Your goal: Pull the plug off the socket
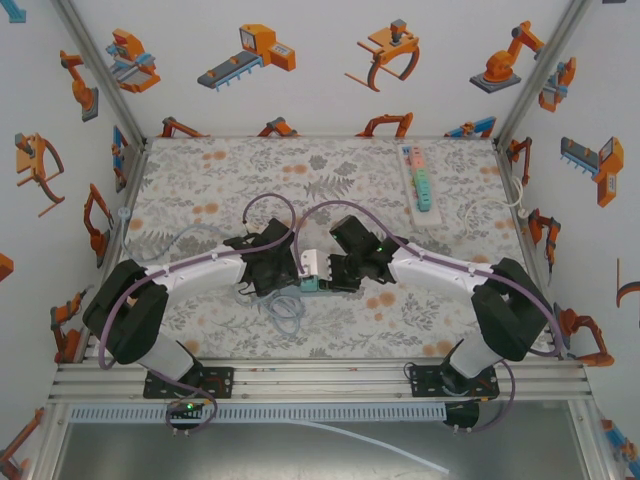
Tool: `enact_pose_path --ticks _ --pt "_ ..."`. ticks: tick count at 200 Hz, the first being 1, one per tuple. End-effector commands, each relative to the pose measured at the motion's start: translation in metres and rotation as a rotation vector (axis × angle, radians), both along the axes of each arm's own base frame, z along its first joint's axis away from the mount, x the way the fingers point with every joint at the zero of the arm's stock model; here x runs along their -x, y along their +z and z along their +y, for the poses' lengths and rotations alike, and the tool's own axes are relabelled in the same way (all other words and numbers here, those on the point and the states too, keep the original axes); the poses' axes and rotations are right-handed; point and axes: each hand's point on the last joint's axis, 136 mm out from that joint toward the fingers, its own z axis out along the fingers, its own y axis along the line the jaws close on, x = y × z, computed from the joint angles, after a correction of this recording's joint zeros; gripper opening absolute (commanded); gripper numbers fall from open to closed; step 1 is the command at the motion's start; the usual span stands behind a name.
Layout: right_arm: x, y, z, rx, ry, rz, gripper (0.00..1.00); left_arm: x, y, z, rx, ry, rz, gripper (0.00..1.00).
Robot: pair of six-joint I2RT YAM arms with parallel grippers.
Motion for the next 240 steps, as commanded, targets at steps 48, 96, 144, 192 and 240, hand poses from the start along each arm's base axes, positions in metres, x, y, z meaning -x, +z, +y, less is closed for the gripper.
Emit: enact_pose_path --ticks 48,96,144,192,240 --pt "0.000 0.057 0.032 -0.112 0.046 -0.063 0.06 0.034 -0.076 0.036 -0.209 -0.045 0.129 0.58" --pt "-0.006 0.078 0.016 -0.151 -0.008 -0.084 0.06 0.030 -0.064 0.038 -0.205 -0.039 0.086 0.58" --pt "-0.010 0.113 0.006 -0.242 -0.112 -0.102 0.06 0.013 -0.017 0.031 -0.168 -0.058 -0.028 0.60" --pt "-0.025 0.184 -0.005 -0.577 -0.411 -0.013 0.07 0.000 0.044 0.030 -0.149 -0.071 -0.134 0.65" --pt "-0.033 0.216 -0.031 -0.825 -0.698 0.147 0.06 -0.005 0.115 0.029 -0.034 -0.089 -0.277 0.67"
